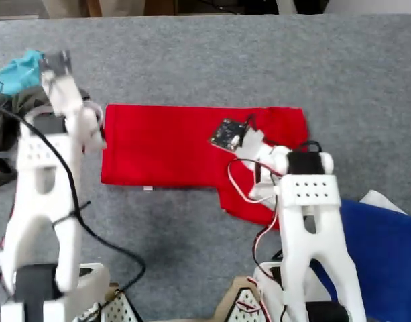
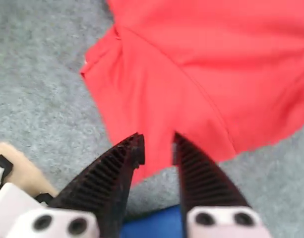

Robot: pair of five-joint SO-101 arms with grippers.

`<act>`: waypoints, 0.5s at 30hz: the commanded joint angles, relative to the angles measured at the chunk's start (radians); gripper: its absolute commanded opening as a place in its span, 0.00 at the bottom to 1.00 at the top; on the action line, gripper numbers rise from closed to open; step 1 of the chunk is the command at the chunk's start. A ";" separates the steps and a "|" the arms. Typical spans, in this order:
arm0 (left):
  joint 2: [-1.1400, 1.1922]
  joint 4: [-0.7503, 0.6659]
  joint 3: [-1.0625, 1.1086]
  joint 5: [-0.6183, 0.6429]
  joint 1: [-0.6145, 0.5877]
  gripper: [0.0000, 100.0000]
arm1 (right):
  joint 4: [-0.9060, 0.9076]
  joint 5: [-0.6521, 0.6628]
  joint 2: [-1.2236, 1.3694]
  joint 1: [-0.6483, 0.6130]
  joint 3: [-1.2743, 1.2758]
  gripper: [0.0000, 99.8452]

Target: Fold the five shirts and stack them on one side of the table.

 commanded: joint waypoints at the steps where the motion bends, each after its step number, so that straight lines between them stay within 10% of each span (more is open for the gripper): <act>1: -0.050 -0.206 0.190 0.023 -0.002 0.02 | -0.011 0.014 -0.025 -0.061 0.028 0.15; 7: 0.117 -0.419 0.276 0.046 -0.023 0.02 | -0.035 0.064 -0.033 -0.150 0.176 0.18; 15: 0.266 -0.336 0.126 0.048 -0.060 0.02 | -0.081 0.241 -0.033 -0.107 0.289 0.29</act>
